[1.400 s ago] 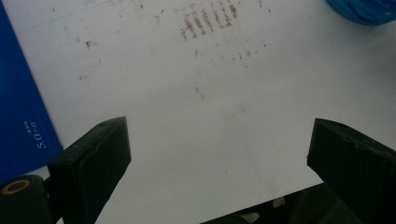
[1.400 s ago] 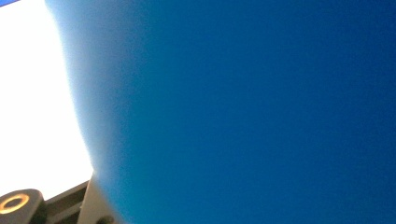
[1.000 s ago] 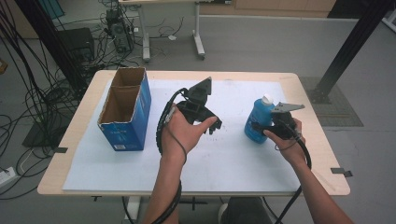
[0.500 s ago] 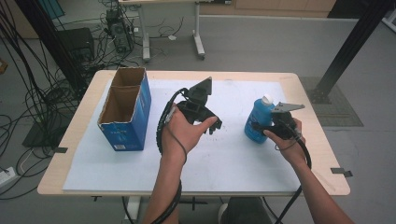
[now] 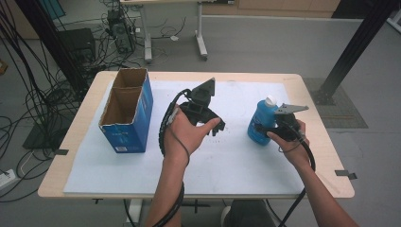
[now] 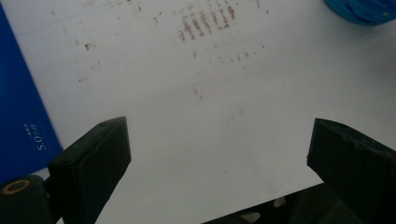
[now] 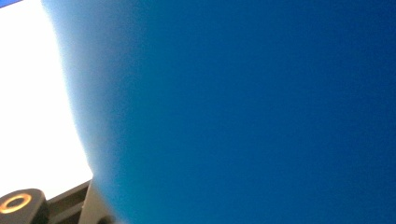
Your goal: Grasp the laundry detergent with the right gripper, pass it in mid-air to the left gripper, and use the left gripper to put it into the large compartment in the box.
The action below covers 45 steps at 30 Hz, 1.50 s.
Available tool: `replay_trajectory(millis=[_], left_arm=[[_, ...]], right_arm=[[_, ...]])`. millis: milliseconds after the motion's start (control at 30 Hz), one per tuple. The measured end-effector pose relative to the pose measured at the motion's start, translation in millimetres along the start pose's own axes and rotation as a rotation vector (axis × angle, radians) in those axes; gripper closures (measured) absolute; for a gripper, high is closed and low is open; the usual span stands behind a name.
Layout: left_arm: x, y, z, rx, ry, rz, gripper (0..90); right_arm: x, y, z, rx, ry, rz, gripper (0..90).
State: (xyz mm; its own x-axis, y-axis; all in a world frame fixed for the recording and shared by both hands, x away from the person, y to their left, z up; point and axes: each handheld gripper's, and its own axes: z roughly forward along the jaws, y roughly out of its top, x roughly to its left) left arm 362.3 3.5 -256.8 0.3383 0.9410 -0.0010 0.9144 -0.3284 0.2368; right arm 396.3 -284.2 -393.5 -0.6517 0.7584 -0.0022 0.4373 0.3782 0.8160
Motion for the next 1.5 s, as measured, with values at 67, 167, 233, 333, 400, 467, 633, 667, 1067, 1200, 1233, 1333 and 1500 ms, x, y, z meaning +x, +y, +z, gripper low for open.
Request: replay_trajectory(millis=[67,167,233,333,400,467,633,667,1067,1200,1233,1333,1500], left_arm=[[-0.1,0.2,-0.5,0.002,-0.001,0.001,6.5],[-0.2,-0.1,0.5,0.002,0.000,-0.004,6.6],[0.0,-0.1,0.8,0.004,0.000,-0.002,6.6],[0.3,0.0,1.4,0.006,0.000,-0.001,6.6],[0.2,0.2,1.7,0.004,-0.001,-0.002,6.6],[0.1,0.4,1.5,0.003,0.000,-0.004,6.6],[0.0,0.7,1.4,0.002,-0.001,-0.006,6.5],[0.2,0.8,1.3,0.005,0.000,-0.003,6.6],[0.8,1.1,0.6,0.002,0.001,-0.001,6.6],[1.6,0.7,0.6,0.001,0.000,-0.003,6.6],[2.3,0.6,0.7,0.002,0.000,-0.005,6.6],[3.1,0.4,0.8,0.003,0.001,-0.003,6.6],[3.1,0.8,0.1,0.000,-0.002,-0.004,6.6]], right_arm=[[0.0,-0.1,0.0,-0.001,0.000,-0.001,43.7],[-0.1,-0.1,0.0,-0.001,0.001,0.000,43.7],[-0.1,-0.1,0.0,-0.001,0.001,0.001,43.7],[-0.1,-0.1,0.0,-0.001,0.001,0.000,43.7],[-0.2,-0.1,0.0,-0.001,0.001,0.001,43.7],[-0.2,-0.1,0.0,-0.001,0.001,0.001,43.7],[-0.1,-0.1,0.0,-0.002,0.000,0.002,43.7],[0.0,-0.1,0.1,-0.002,-0.001,0.003,43.7],[0.0,-0.3,0.1,-0.004,-0.001,0.001,43.8],[0.0,-0.2,0.1,-0.003,0.000,0.001,43.8],[0.0,-0.2,0.1,-0.003,0.000,0.001,43.8],[0.1,-0.2,0.1,-0.003,-0.001,0.001,43.8],[0.1,-0.1,0.1,-0.003,-0.001,0.002,43.8]])
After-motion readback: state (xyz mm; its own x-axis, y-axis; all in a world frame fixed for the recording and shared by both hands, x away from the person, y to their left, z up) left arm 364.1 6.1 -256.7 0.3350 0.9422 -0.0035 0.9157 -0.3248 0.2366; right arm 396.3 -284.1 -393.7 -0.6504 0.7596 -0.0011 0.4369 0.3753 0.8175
